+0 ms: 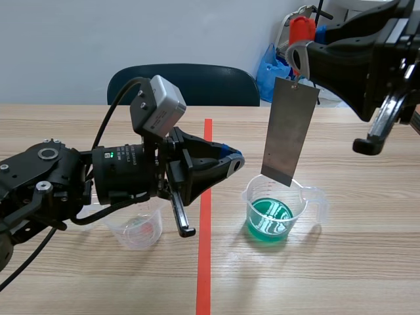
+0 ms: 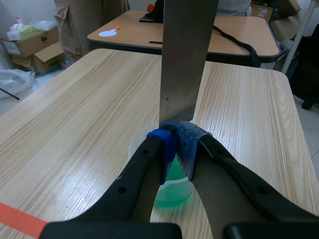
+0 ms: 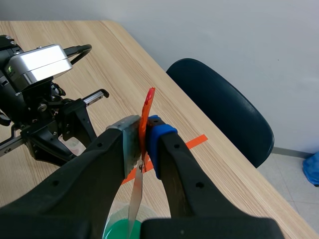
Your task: Do the redox reaction experiment
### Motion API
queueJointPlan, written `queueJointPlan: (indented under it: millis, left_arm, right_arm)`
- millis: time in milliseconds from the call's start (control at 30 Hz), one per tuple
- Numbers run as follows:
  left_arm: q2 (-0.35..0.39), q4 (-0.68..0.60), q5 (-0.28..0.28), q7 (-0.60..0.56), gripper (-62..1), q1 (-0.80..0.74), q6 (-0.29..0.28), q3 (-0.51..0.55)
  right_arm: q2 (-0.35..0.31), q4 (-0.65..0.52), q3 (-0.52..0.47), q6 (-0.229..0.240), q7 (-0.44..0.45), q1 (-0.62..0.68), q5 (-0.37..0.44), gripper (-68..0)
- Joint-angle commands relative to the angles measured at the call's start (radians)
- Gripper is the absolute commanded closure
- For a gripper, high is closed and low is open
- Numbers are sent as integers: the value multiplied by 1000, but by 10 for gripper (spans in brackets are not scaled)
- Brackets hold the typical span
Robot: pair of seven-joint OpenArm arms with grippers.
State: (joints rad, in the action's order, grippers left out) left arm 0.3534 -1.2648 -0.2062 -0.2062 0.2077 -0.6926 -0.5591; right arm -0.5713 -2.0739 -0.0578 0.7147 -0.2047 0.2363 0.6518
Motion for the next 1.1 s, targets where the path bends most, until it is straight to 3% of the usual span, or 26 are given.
queueJointPlan:
  millis: [0, 867, 1067]
  left_arm:
    - [-2, -11, -7, -13, -27, 3, -3, 1]
    - [-20, -11, -7, 14, -27, 3, 29, 1]
    - [15, -11, 19, 16, -27, 1, 80, 13]
  right_arm:
    - [-7, -11, -12, -6, 14, -9, 11, -6]
    - [-7, -11, -12, -6, 8, -9, 11, -6]
    - [-7, -11, -12, -6, 8, -9, 11, -6]
